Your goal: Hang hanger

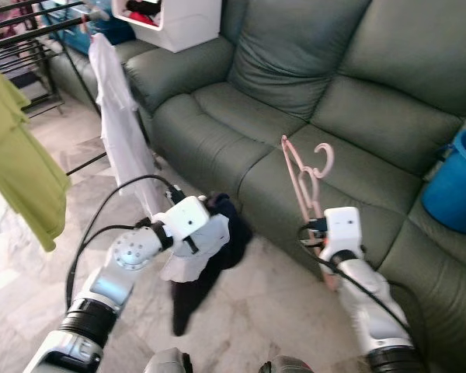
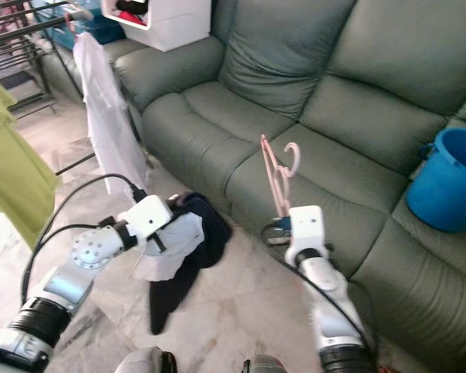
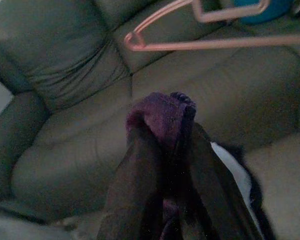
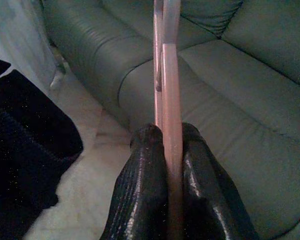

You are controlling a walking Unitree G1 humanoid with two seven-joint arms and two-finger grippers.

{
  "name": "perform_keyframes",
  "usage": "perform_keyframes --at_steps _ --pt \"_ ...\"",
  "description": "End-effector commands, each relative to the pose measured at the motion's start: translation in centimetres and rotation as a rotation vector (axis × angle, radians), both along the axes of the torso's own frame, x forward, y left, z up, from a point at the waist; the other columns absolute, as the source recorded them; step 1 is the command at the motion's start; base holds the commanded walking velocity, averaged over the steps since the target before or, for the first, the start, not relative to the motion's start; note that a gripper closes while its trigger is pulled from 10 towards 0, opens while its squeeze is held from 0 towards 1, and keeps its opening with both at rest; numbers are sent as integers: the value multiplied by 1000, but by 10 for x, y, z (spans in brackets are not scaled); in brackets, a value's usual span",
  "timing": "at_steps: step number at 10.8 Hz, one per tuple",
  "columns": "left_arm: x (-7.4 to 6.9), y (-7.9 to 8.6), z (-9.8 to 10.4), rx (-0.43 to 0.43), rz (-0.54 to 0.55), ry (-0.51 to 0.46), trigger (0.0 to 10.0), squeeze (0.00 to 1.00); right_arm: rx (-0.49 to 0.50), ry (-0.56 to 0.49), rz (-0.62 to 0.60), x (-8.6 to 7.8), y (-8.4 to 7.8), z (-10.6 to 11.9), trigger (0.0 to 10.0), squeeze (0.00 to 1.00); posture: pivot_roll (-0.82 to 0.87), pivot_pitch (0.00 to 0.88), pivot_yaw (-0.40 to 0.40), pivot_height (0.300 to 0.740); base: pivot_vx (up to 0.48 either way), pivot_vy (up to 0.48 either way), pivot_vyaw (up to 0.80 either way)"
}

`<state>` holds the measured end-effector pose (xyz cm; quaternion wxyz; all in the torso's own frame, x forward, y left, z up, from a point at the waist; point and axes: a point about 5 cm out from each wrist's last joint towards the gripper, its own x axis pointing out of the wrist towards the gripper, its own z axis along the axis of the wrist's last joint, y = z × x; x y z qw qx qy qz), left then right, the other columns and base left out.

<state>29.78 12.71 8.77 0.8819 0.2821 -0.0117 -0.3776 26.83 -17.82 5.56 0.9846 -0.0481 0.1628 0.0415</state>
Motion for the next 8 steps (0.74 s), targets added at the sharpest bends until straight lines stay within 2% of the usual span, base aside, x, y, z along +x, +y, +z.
perform_keyframes --at_steps 1,3,4,6,8 --pt "11 0 15 -7 7 -61 10000 0 1 -15 2 5 -4 6 10000 0 -64 57 -30 740 0 0 0" --pt "13 -3 18 -11 0 -74 10000 0 -2 -18 -4 7 -4 7 10000 0 -66 58 -25 740 0 0 0" --pt "13 -3 18 -6 1 -88 10000 0 12 -5 37 5 -1 5 10000 0 -63 59 -25 740 0 0 0" --pt "25 9 25 106 37 -180 10000 0 -21 20 220 2 2 10 10000 0 -63 63 -22 740 0 0 0" --pt "48 21 35 248 97 -253 10000 0 -77 72 379 0 -6 15 10000 0 -66 59 -20 740 0 0 0"
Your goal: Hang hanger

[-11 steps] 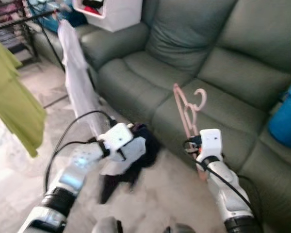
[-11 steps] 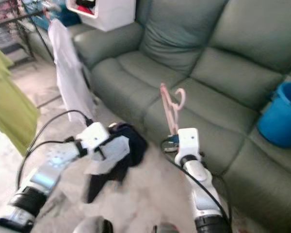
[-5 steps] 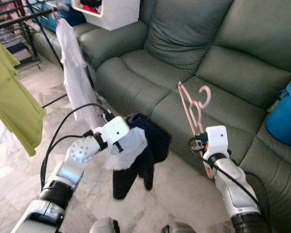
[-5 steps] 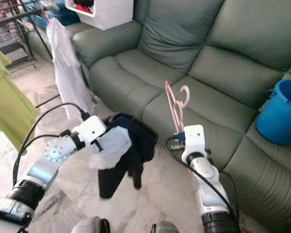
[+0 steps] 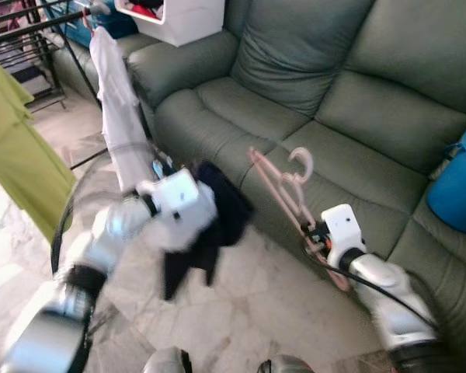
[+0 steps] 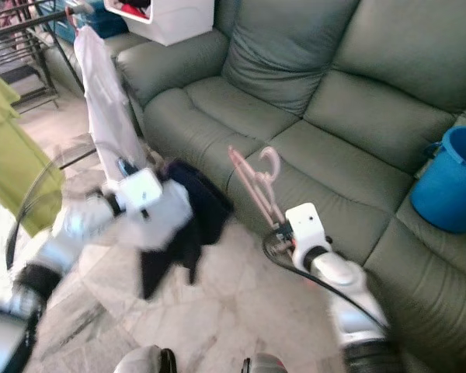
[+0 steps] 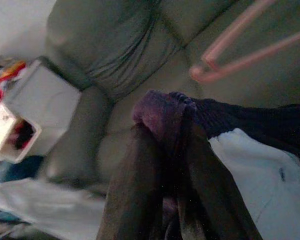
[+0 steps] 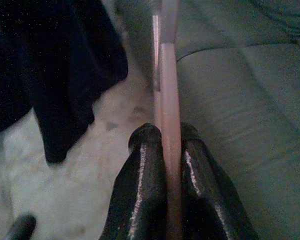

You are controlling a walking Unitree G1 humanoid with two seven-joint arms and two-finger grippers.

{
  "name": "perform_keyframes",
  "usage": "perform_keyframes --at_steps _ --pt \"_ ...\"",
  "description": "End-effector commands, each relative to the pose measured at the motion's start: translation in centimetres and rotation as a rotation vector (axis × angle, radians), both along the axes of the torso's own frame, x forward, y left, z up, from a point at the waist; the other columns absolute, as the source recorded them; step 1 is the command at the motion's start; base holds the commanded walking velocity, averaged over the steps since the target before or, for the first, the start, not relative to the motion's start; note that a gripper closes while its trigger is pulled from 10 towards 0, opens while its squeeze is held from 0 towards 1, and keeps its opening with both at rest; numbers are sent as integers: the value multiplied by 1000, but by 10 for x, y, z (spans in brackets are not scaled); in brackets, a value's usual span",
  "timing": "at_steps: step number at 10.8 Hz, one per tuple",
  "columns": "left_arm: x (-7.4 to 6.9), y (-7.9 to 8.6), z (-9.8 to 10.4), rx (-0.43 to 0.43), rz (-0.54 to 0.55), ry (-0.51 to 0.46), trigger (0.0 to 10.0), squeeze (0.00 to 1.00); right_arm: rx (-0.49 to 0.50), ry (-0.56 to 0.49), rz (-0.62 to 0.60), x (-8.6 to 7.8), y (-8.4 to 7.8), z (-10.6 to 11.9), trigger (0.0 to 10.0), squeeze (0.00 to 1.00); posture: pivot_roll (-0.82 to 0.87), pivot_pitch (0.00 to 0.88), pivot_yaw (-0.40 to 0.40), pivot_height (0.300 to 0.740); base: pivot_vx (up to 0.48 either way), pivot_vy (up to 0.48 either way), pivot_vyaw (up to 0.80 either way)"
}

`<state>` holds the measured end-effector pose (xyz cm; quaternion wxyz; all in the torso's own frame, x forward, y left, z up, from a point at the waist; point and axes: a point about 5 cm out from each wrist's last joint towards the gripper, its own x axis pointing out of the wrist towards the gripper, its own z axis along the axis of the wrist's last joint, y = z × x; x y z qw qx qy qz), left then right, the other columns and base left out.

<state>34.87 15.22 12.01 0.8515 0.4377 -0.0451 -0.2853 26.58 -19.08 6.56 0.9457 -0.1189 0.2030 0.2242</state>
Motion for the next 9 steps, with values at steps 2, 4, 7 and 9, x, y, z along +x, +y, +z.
perform_keyframes --at_steps 2,4,7,9 --pt "15 2 14 69 33 -82 10000 0 5 5 137 0 1 19 10000 0 -87 52 -15 740 0 0 0" --pt "19 0 22 91 3 -131 10000 0 25 63 248 -10 3 19 10000 0 -85 52 -13 740 0 0 0" --pt "16 -6 26 61 -91 -162 10000 0 35 119 318 -18 8 14 10000 0 -81 51 -11 740 0 0 0" --pt "16 -6 26 61 -91 -162 10000 0 35 119 318 -18 8 14 10000 0 -81 51 -11 740 0 0 0"
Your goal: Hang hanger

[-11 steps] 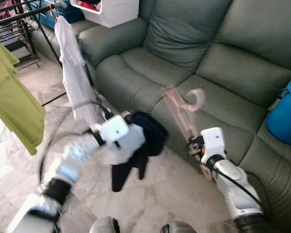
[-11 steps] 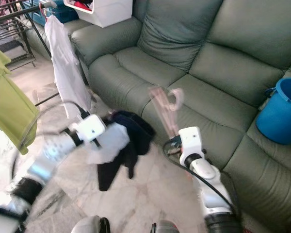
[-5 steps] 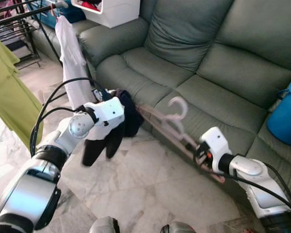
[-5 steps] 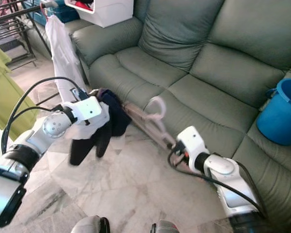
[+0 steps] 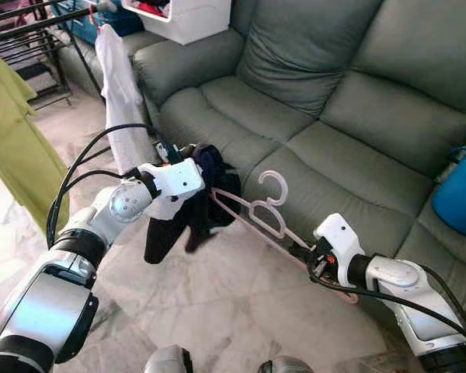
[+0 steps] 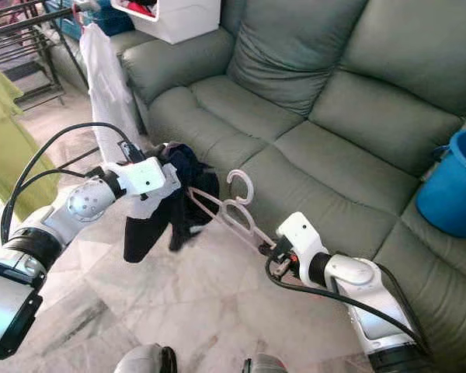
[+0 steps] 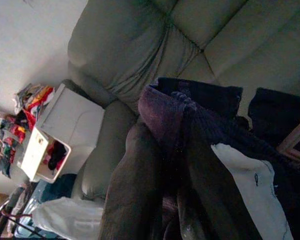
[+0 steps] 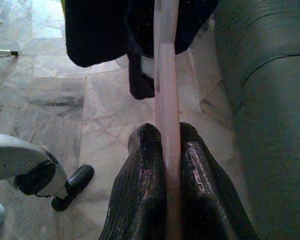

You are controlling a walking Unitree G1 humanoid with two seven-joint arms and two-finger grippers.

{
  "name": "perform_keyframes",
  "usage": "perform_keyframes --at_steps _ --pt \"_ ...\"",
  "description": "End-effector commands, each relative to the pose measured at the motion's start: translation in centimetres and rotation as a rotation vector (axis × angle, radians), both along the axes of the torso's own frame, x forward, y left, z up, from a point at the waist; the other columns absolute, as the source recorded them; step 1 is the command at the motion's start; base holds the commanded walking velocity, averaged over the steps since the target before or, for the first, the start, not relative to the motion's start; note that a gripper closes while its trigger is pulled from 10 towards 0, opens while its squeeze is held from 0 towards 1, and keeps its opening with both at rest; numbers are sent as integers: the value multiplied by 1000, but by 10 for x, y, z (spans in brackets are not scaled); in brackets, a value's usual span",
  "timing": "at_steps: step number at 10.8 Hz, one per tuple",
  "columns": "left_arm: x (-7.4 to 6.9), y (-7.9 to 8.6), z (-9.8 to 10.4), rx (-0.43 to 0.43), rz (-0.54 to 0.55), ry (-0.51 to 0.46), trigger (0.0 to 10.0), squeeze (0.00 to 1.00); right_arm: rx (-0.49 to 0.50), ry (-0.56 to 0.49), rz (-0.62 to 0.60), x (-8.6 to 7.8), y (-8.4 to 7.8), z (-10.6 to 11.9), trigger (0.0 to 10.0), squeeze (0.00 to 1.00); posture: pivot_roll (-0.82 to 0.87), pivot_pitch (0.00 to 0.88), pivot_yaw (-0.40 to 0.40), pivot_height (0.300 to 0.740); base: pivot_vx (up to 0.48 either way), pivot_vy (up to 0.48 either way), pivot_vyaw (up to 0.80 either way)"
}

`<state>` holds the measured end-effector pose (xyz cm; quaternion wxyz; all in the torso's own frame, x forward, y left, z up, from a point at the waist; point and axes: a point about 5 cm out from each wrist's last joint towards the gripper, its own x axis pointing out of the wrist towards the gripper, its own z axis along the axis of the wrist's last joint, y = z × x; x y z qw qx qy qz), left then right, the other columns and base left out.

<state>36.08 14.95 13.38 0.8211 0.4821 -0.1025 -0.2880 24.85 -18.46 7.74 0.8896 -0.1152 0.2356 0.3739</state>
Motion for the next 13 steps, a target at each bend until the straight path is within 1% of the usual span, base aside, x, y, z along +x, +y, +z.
perform_keyframes --at_steps 1,8,9,10,11,12,13 --pt "4 -4 12 -8 -25 -37 10000 0 -3 -4 18 -1 1 3 10000 0 -81 51 -11 740 0 0 0" --pt "4 -4 12 -8 -25 -37 10000 0 -3 -4 18 -1 1 3 10000 0 -81 51 -11 740 0 0 0" --pt "3 -4 12 -8 -44 -36 10000 0 -7 -2 30 -1 1 3 10000 0 -76 48 -13 740 0 0 0" --pt "-8 4 1 -68 -77 3 10000 0 -13 -203 -115 22 -30 20 10000 0 -85 42 -26 740 0 0 0" --pt "-7 5 1 -59 -71 8 10000 0 9 -222 -119 24 -30 25 10000 0 -86 42 -24 740 0 0 0" --pt "-6 7 1 -45 -62 9 10000 0 51 -238 -127 26 -29 30 10000 0 -86 42 -24 740 0 0 0" --pt "-5 8 3 -55 -59 -3 10000 0 74 -239 -131 27 -28 30 10000 0 -88 41 -23 740 0 0 0"
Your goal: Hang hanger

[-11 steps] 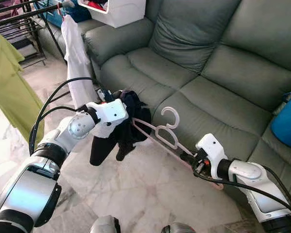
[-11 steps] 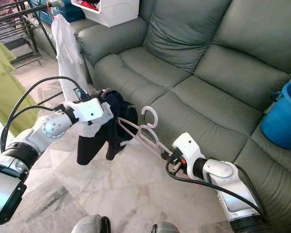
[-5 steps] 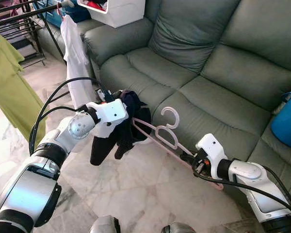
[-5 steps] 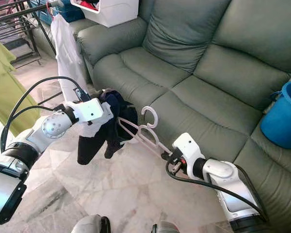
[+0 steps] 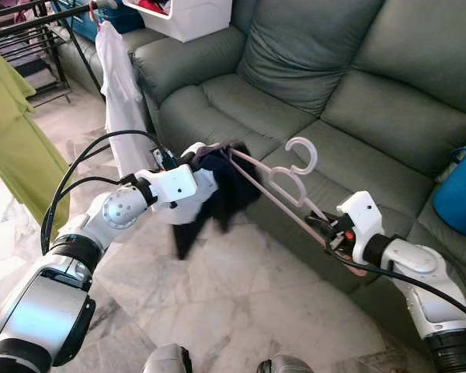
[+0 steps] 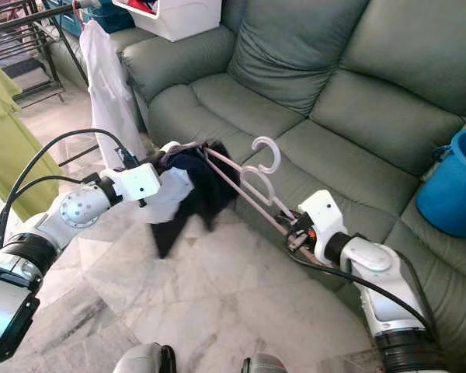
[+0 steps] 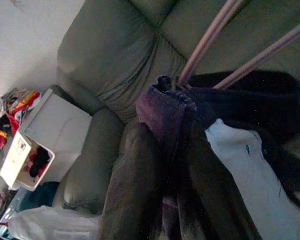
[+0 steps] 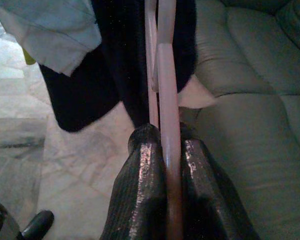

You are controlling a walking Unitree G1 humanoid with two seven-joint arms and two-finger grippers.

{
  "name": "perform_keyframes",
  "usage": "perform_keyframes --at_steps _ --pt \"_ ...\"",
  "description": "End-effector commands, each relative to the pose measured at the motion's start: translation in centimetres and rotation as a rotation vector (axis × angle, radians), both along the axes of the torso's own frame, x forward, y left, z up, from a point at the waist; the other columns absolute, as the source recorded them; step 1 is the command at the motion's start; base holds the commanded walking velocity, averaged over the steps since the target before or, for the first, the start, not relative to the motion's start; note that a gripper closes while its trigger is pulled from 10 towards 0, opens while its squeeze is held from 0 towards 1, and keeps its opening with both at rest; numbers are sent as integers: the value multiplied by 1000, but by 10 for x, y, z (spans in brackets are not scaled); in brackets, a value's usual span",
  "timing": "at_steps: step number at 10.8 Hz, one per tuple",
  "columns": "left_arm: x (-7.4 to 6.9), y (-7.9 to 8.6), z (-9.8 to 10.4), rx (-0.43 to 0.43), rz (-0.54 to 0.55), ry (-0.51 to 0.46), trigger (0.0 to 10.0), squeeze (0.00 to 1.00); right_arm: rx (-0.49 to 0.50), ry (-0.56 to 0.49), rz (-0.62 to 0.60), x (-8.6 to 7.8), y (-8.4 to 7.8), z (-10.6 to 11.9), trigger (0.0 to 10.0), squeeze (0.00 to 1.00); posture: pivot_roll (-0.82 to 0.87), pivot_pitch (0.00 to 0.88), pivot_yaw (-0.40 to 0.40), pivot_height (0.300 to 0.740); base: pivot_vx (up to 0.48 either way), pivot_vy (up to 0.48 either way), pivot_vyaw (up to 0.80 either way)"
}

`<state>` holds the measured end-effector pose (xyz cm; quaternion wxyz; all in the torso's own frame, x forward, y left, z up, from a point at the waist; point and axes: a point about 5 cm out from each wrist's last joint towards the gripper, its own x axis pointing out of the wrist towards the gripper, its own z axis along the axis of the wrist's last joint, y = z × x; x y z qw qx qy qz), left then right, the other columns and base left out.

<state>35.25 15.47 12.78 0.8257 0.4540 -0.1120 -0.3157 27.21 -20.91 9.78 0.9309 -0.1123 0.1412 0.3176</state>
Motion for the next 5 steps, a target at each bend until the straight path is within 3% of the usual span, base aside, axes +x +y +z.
perform_keyframes --at_steps 1,5 --pt "5 -2 15 -24 -12 -63 10000 0 23 -5 -7 1 -3 2 10000 0 -88 41 -24 740 0 0 0" --pt "6 -13 31 -28 -81 -164 10000 0 110 263 129 -29 8 -24 10000 0 -86 41 -26 740 0 0 0"
